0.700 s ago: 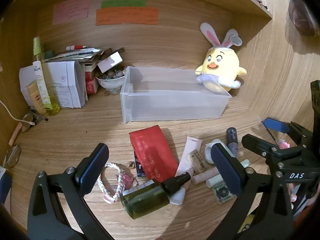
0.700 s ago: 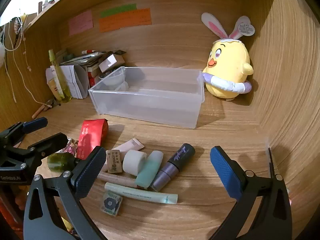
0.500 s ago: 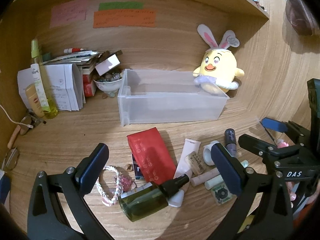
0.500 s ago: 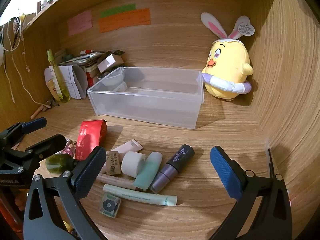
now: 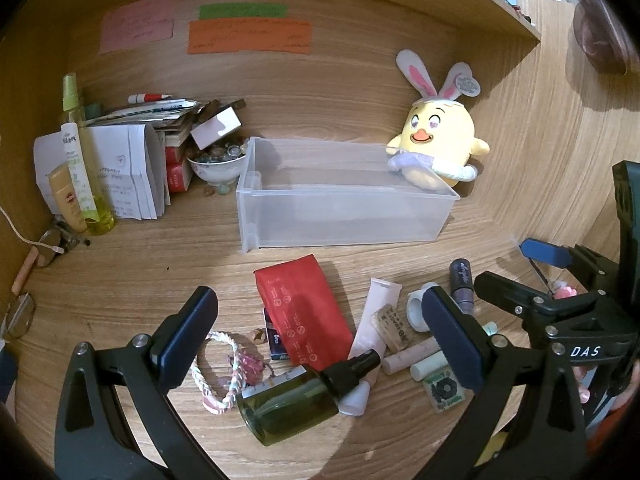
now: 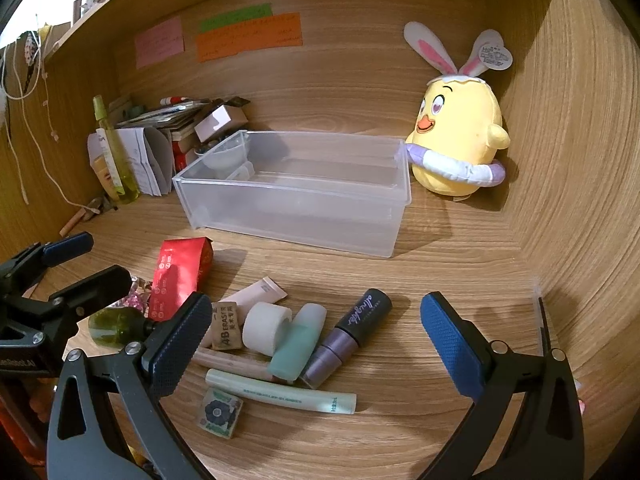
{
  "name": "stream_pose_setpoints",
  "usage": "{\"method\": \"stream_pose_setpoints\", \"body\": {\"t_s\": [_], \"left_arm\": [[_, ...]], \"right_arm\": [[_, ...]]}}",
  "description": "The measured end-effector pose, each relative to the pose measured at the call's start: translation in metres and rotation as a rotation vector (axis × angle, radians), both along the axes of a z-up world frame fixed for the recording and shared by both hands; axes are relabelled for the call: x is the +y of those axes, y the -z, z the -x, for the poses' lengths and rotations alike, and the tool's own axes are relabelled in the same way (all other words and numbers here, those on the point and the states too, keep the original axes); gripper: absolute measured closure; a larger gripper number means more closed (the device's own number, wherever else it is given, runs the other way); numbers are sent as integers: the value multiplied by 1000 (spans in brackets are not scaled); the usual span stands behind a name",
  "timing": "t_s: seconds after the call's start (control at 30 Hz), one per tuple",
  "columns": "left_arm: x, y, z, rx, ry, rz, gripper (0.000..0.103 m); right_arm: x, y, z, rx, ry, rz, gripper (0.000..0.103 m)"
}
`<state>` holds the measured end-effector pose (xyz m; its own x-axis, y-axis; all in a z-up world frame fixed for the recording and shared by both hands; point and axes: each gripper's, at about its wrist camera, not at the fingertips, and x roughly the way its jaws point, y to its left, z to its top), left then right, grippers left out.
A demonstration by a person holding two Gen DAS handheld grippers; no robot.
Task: Organize objects
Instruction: 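Reach left tool toward red packet while right tool reaches toward dark lipstick tube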
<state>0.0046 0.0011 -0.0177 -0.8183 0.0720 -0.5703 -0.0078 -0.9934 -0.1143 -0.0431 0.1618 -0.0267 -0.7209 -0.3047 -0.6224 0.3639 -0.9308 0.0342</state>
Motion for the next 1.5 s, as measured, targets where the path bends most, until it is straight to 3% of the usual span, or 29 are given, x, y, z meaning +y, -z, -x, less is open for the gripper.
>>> {"method": "stream_pose_setpoints", "body": {"t_s": [0.47,0.9,1.5], "left_arm": [[1,0,-3,11,-2,9,0],[2,5,-1,-17,-10,-17,0],[-1,9,-5,16,-39,-13,0]], "right_arm": [[1,-1,-3,27,17,-17,0],[7,2,-2,18,24,-15,0],[15,10,0,-18,48,11,0]]}}
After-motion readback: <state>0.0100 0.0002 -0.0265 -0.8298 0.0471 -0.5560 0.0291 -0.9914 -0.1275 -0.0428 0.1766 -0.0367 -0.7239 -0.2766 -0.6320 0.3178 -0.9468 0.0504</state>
